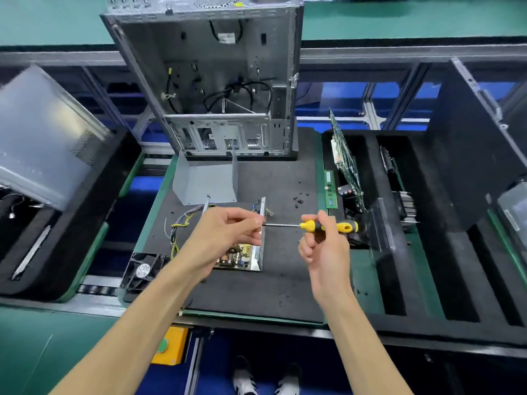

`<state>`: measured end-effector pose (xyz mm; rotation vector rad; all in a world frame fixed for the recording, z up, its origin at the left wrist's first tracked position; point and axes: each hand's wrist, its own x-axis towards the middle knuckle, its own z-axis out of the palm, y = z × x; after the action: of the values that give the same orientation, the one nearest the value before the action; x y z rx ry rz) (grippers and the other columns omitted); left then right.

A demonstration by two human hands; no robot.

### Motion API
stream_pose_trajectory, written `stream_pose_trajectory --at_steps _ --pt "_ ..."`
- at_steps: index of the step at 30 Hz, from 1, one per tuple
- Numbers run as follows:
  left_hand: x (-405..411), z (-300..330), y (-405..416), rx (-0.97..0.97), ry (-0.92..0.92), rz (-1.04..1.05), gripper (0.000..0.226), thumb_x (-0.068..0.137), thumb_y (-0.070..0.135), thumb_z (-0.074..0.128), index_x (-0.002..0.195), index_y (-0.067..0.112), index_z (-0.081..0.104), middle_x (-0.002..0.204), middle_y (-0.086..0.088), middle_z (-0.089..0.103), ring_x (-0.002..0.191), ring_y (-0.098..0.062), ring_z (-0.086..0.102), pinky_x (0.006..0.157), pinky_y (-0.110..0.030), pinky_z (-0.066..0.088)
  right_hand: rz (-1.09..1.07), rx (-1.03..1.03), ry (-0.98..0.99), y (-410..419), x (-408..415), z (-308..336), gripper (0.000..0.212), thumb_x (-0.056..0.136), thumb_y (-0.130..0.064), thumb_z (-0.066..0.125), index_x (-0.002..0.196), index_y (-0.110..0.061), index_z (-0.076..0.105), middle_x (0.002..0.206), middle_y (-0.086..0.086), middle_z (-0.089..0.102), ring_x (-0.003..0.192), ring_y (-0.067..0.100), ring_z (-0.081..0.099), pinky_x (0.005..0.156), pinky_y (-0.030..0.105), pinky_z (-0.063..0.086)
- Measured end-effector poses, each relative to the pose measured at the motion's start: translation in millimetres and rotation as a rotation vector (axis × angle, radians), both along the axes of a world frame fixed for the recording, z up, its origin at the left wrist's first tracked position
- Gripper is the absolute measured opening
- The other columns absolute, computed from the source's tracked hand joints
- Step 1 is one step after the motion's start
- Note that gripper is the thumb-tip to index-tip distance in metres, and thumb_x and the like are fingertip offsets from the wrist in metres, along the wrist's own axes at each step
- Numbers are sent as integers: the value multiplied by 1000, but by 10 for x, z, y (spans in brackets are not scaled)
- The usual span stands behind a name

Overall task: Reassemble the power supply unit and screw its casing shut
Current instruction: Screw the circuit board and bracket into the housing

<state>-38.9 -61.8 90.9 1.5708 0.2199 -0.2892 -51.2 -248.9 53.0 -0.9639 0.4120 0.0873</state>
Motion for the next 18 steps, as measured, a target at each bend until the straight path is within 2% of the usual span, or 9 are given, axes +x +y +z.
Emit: stream_pose_trajectory --at_steps 4,7,13,18 --pt "-53 13 199 -11 -44 23 10 90 4 72 89 6 81 85 -21 75 77 -26 73 74 -27 61 31 11 -22 200 -22 51 41 104 -30 53 74 -20 79 55 -3 41 44 11 36 40 20 29" --pt "-89 26 339 -142 -23 45 11 91 1 69 93 3 80 89 -24 74 79 -25 72 74 -26 59 30 -11 -41 350 -41 94 40 105 -31 53 76 -20 79 56 -3 42 46 11 36 41 21 29" --pt "-87 0 600 -446 136 21 16 89 8 69 97 1 80 88 -12 73 80 -20 72 74 -25 59 3 -39 -48 612 -102 188 40 104 -31 54 76 -19 79 57 -2 43 48 12 36 42 21 29" --pt "-103 -94 774 -550 167 -6 20 88 12 72 103 0 79 86 -8 72 77 -17 71 75 -23 59 -35 -135 -61 793 -183 238 40 104 -31 53 74 -20 78 56 -2 43 48 13 36 42 21 29"
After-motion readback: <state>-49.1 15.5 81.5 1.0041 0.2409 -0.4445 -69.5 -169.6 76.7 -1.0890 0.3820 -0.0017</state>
